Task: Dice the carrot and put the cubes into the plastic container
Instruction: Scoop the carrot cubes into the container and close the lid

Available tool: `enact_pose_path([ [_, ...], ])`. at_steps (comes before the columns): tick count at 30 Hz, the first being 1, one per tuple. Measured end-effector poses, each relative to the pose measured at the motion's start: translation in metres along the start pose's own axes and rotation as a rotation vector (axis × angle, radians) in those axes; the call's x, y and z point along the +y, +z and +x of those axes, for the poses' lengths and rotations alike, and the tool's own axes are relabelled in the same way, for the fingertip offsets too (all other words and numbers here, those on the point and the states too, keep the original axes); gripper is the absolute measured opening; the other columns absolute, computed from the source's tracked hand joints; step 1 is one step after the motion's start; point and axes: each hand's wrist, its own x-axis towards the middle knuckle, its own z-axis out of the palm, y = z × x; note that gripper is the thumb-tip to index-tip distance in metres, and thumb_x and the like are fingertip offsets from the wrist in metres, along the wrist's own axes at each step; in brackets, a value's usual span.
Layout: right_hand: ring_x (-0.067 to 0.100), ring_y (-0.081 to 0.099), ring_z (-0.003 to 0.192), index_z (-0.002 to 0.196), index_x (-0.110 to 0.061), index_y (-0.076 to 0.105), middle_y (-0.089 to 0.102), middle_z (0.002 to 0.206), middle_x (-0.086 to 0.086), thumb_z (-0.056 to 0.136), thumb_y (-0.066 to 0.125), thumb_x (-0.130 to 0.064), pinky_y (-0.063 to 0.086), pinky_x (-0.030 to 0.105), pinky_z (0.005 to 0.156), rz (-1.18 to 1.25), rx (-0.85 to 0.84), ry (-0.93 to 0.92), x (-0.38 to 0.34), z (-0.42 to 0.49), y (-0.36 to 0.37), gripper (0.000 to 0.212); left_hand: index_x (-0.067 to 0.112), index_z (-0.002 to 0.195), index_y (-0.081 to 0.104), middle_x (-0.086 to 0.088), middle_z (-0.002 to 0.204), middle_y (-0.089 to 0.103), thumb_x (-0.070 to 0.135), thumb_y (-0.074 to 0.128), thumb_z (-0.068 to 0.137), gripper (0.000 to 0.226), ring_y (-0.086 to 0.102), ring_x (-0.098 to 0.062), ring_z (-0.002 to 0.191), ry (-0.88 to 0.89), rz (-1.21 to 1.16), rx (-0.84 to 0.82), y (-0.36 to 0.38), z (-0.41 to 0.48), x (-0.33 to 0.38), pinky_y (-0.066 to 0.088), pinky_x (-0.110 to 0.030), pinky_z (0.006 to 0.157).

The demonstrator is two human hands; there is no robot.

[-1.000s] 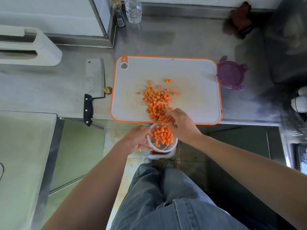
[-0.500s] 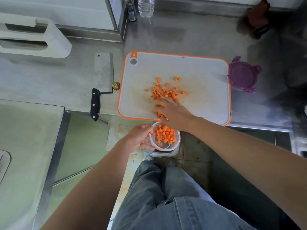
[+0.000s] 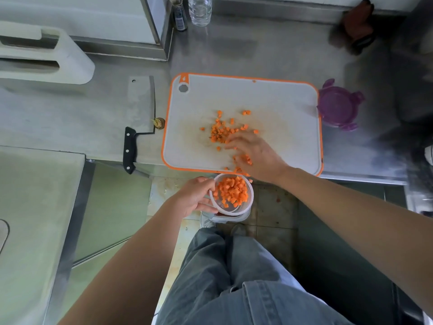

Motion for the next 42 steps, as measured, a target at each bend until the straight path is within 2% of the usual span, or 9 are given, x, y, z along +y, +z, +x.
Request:
enact_pose_path([
  [6,0.025,0.007,0.147,0.151,-0.018,0.023,0.009,0.161,0.008,0.091,0.055,-0.018,0.017,0.043,0.119,0.018,-0.022,0.379,0.011,0.021,-0.003,0.068,0.005,0.119,0.057,-0.021,0.116,0.059,0.008,0.05,0.086,0.033,0.067,-0.039,0.096,-0.01,0.018,-0.011,-0.004,0.005,0.001,0.06,-0.048,0.074],
  [12,0.02,0.027,0.142,0.15,-0.016,0.029,0.027,0.155,0.004,0.088,0.053,-0.008,0.028,0.034,0.115,0.156,-0.085,0.158,0.0,-0.001,0.007,0.067,0.005,0.12,0.056,-0.02,0.119,0.058,0.008,0.049,0.088,0.033,0.067,-0.039,0.098,-0.022,0.026,-0.054,-0.008,0.007,0.002,0.061,-0.046,0.073],
  [15,0.028,0.03,0.14,0.144,-0.013,0.04,0.033,0.151,0.01,0.085,0.054,-0.005,0.03,0.045,0.114,0.096,0.04,0.164,0.013,0.017,0.002,0.061,0.005,0.119,0.057,-0.02,0.118,0.058,0.008,0.049,0.088,0.032,0.067,-0.037,0.099,-0.028,0.033,-0.059,-0.01,0.009,0.003,0.06,-0.047,0.075],
  [19,0.025,0.002,0.148,0.152,-0.018,0.021,0.005,0.162,0.006,0.092,0.053,-0.023,0.01,0.045,0.119,-0.015,0.008,0.36,0.024,0.051,-0.002,0.068,0.002,0.118,0.057,-0.02,0.117,0.06,0.009,0.05,0.087,0.032,0.068,-0.036,0.097,-0.035,0.053,-0.054,-0.013,0.011,0.004,0.059,-0.049,0.077],
  [24,0.018,-0.004,0.149,0.155,-0.019,0.004,-0.005,0.162,0.006,0.095,0.05,-0.023,-0.006,0.031,0.117,0.027,-0.063,0.267,0.011,0.076,0.008,0.076,0.002,0.115,0.059,-0.019,0.114,0.059,0.009,0.051,0.087,0.03,0.066,-0.036,0.099,-0.037,0.042,-0.051,-0.014,0.012,0.004,0.059,-0.05,0.078],
  [31,0.027,0.02,0.145,0.146,-0.007,0.036,0.029,0.154,0.012,0.092,0.054,-0.014,0.017,0.036,0.119,-0.028,-0.156,0.016,0.002,0.079,0.017,0.058,0.005,0.114,0.058,-0.017,0.115,0.06,0.01,0.05,0.087,0.028,0.066,-0.033,0.1,-0.021,0.068,-0.048,-0.012,0.01,0.004,0.059,-0.049,0.079],
  [34,0.028,0.044,0.126,0.127,-0.008,0.06,0.052,0.133,0.011,0.089,0.053,-0.012,0.039,0.039,0.105,-0.055,-0.127,-0.117,0.007,0.066,0.016,0.039,0.005,0.114,0.058,-0.017,0.113,0.06,0.01,0.049,0.088,0.028,0.066,-0.033,0.1,-0.011,0.078,-0.044,-0.011,0.008,0.004,0.059,-0.049,0.08],
  [38,0.026,0.053,0.102,0.102,-0.01,0.07,0.06,0.105,0.008,0.088,0.051,-0.013,0.046,0.044,0.091,-0.065,-0.062,-0.113,0.009,0.058,0.003,0.024,0.006,0.115,0.057,-0.016,0.114,0.059,0.01,0.049,0.089,0.028,0.065,-0.032,0.101,-0.012,0.092,-0.041,-0.011,0.007,0.005,0.059,-0.048,0.08],
  [42,0.029,0.038,0.135,0.135,-0.014,0.053,0.041,0.147,0.011,0.088,0.051,-0.018,0.029,0.044,0.111,-0.115,-0.128,-0.117,0.0,0.079,0.01,0.047,0.007,0.115,0.057,-0.016,0.114,0.06,0.01,0.049,0.089,0.028,0.066,-0.032,0.1,-0.018,0.09,-0.031,-0.011,0.007,0.006,0.059,-0.048,0.079],
])
